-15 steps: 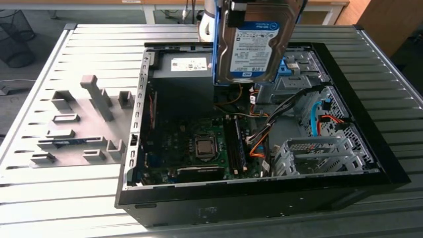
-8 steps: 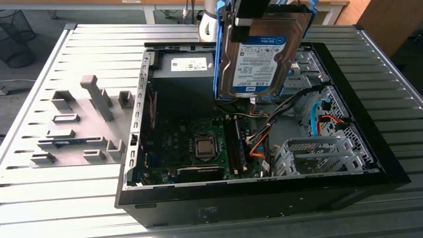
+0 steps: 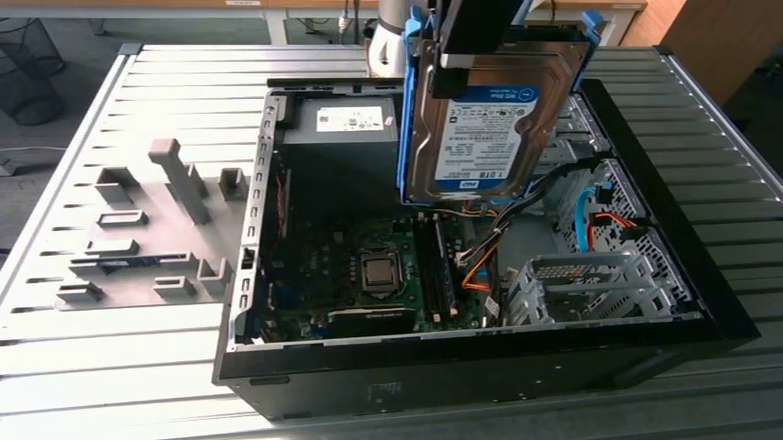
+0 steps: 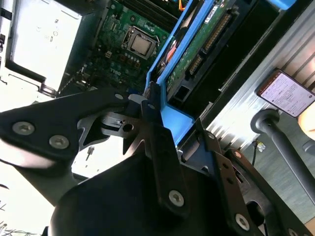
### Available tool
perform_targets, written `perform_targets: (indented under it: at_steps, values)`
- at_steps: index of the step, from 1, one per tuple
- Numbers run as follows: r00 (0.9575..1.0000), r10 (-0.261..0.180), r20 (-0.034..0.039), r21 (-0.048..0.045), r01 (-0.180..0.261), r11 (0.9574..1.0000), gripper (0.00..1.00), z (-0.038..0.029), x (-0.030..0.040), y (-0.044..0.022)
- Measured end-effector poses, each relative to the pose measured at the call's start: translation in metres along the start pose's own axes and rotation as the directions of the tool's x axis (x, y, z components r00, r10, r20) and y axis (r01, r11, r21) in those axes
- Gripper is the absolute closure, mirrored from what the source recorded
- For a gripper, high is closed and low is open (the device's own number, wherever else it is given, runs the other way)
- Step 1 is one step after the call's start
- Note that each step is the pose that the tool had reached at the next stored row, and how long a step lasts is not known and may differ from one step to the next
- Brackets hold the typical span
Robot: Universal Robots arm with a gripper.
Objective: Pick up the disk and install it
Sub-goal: 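Insert the disk into the insertion slot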
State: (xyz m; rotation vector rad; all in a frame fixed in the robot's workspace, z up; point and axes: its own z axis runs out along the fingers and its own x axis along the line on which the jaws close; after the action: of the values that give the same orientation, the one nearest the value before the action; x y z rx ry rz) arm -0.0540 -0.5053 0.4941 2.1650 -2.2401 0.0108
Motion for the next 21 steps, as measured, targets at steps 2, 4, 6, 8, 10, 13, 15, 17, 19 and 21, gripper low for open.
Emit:
perform_targets:
  at_steps: [2, 4, 6, 8, 10, 13, 15, 17, 19, 21]
  values:
    - [1.0000, 0.000, -0.0002, 0.0000, 0.000, 1.0000, 0.63, 0.0000, 0.0000, 0.0000]
    - [1.0000, 0.000, -0.0003, 0.0000, 0.000, 1.0000, 0.63, -0.0001, 0.0001, -0.0001]
    - [1.0000, 0.000, -0.0001, 0.0000, 0.000, 1.0000, 0.63, 0.0000, 0.0006, 0.0000]
    - [1.0000, 0.000, -0.0008, 0.0000, 0.000, 1.0000, 0.63, 0.0000, 0.0030, -0.0002]
    - [1.0000, 0.000, -0.0025, 0.0001, 0.000, 1.0000, 0.63, 0.0002, 0.0077, -0.0003]
    - [1.0000, 0.000, -0.0039, 0.0002, 0.000, 1.0000, 0.63, 0.0004, 0.0172, -0.0006]
    - [1.0000, 0.000, -0.0040, 0.0002, 0.000, 1.0000, 0.63, 0.0008, 0.0225, -0.0008]
    - [1.0000, 0.000, -0.0040, 0.0002, 0.000, 1.0000, 0.63, 0.0011, 0.0253, -0.0013]
    - [1.0000, 0.000, -0.0039, 0.0001, 0.000, 1.0000, 0.63, 0.0013, 0.0270, -0.0030]
    - [1.0000, 0.000, -0.0039, -0.0002, 0.000, 1.0000, 0.63, 0.0013, 0.0281, -0.0069]
